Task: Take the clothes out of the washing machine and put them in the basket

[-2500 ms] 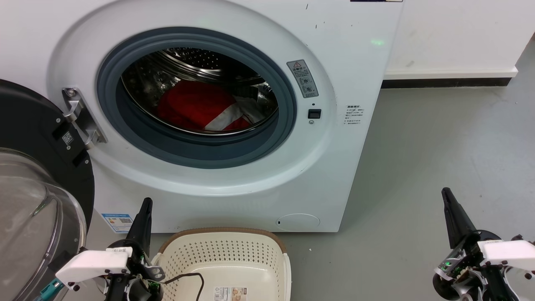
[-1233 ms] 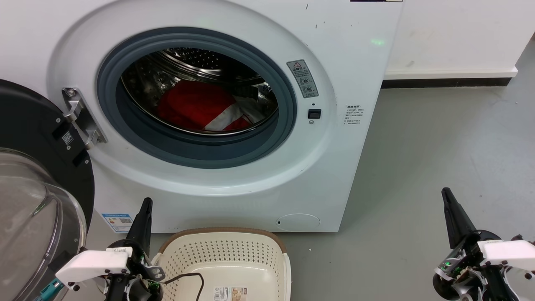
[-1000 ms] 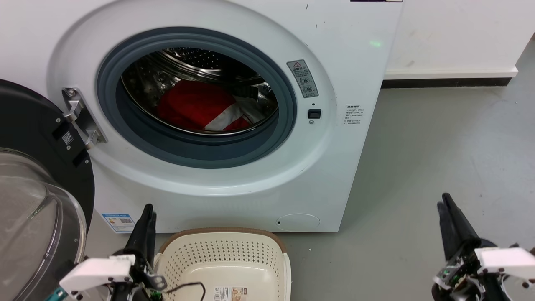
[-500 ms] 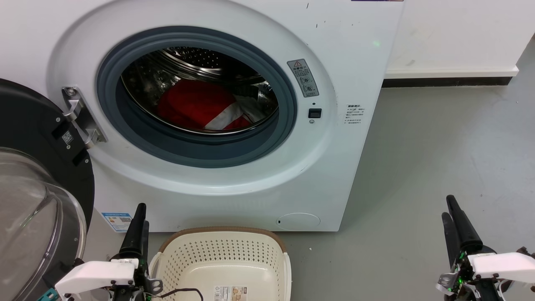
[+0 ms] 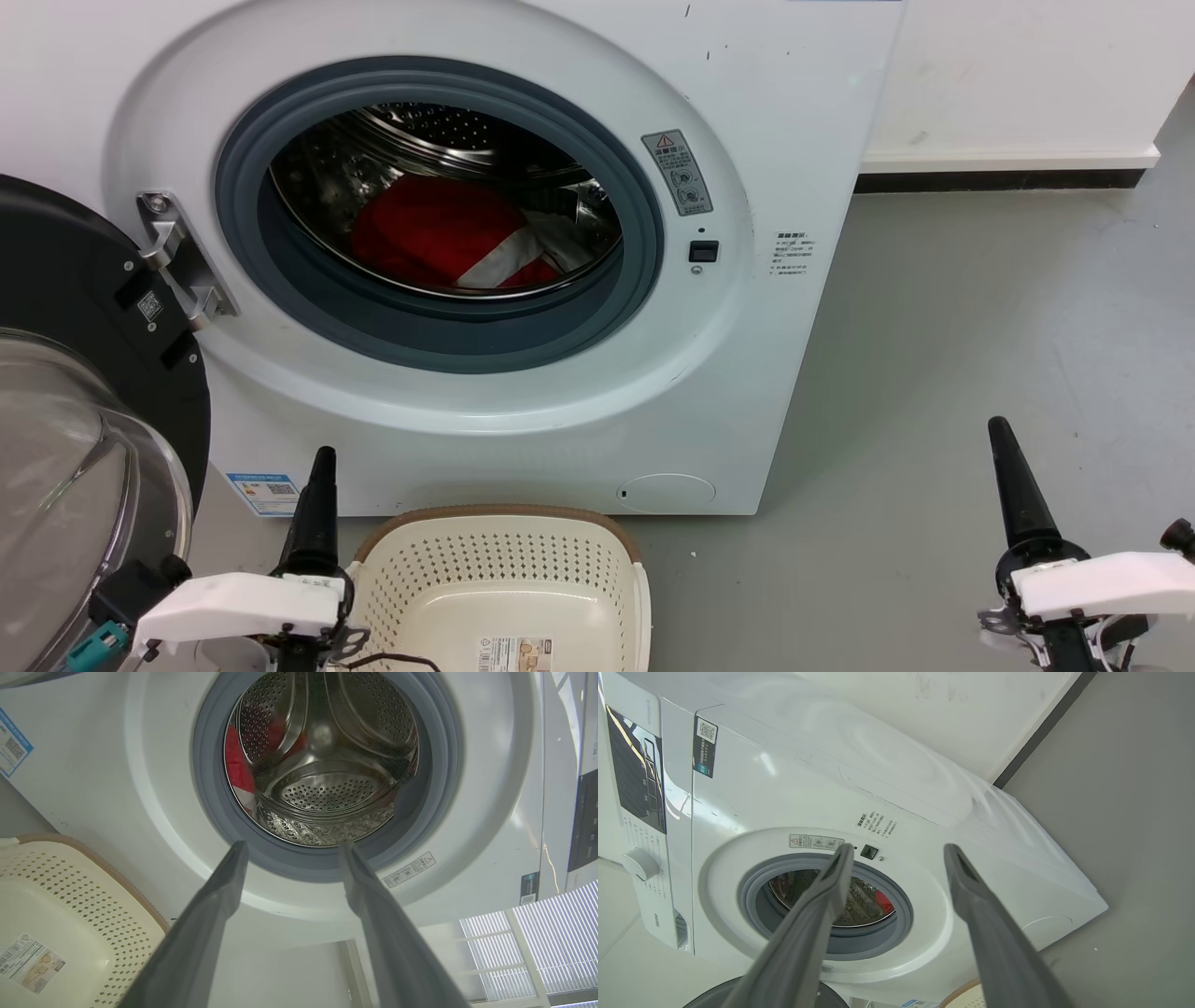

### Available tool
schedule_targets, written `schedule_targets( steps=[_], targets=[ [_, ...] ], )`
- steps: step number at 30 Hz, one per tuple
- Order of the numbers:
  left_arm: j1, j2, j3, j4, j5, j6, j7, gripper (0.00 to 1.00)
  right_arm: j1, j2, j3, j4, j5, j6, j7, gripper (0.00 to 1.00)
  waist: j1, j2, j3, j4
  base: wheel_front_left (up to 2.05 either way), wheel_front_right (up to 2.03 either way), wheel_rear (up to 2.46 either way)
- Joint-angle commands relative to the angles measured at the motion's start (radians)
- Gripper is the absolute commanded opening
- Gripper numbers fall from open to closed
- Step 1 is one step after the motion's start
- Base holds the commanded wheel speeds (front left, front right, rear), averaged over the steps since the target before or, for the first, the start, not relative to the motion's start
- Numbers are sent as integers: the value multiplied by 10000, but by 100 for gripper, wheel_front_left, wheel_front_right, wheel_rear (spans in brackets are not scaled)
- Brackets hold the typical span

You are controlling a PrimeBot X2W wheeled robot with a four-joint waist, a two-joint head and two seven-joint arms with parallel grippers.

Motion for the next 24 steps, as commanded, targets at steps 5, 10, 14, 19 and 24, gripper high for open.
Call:
schedule_targets(
  steps=[5, 10, 14, 19, 24],
  targets=[
    [46, 37, -231, -437, 1320, 246, -291, 100, 74, -36, 239, -548, -1610, 0, -290, 100, 0, 0, 1, -4, 0, 0, 0],
    [148, 41, -349, -596, 2164, 427, -474, 100, 197, -37, 411, -741, -2639, 0, -473, 100, 0, 0, -5, -16, 0, 0, 0],
    [198, 43, -409, -716, 2793, 533, -615, 100, 267, -37, 472, -893, -3286, 0, -616, 100, 0, 0, -4, -21, 0, 0, 0],
    [279, 45, -478, -853, 3512, 628, -783, 100, 366, -37, 566, -1088, -4126, 0, -782, 100, 0, 0, 1, -22, 0, 0, 0],
    [367, 48, -548, -997, 4203, 712, -938, 100, 455, -38, 596, -1216, -4847, 0, -948, 100, 0, 0, 3, -24, 0, 0, 0]
  ],
)
